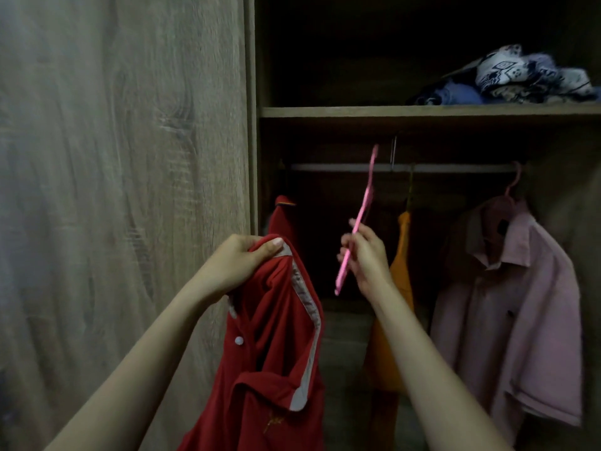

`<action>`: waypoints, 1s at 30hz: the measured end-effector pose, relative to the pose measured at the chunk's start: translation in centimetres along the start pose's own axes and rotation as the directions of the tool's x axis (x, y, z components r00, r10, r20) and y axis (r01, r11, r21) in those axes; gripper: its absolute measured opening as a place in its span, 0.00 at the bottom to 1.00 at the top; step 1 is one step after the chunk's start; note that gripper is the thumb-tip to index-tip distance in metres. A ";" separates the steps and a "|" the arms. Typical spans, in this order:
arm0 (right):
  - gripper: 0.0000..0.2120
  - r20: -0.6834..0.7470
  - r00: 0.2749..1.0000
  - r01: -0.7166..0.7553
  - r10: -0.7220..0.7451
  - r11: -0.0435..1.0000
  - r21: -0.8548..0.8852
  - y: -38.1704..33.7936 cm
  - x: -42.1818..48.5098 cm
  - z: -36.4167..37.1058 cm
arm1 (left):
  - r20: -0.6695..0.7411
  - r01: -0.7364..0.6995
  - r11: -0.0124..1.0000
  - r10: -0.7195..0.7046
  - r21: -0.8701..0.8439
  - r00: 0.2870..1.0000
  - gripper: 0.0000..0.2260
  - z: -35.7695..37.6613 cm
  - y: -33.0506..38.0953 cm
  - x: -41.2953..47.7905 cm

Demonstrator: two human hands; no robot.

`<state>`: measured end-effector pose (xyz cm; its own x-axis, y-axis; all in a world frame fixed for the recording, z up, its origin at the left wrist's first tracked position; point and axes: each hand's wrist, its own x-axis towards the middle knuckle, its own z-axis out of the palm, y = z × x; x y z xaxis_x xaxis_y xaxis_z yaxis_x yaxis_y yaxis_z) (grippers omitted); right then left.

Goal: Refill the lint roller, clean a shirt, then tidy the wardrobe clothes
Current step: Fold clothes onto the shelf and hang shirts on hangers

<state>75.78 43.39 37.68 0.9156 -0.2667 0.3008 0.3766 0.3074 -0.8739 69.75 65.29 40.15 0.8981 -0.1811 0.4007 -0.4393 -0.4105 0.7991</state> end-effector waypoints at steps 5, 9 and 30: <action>0.11 -0.064 0.997 -0.043 0.034 0.988 -0.147 0.2 -6.8 -4.0 | -0.031 -0.165 0.933 0.184 0.320 0.982 0.15 2.1 0.8 0.3; 0.14 -0.018 0.999 -0.044 0.041 0.968 -0.246 -0.4 -10.0 -6.9 | 0.032 -0.245 0.847 0.261 0.471 0.965 0.14 3.7 0.8 1.6; 0.22 0.180 0.907 -0.307 0.381 0.889 -0.339 -7.6 -20.0 -17.8 | -0.056 -0.098 0.862 0.145 0.498 0.988 0.13 11.2 2.6 3.7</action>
<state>52.13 30.12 31.50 0.9992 0.0399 0.0085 0.0067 0.0455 -0.9989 72.17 53.57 38.73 0.8225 -0.1881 0.5368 -0.4568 -0.7808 0.4262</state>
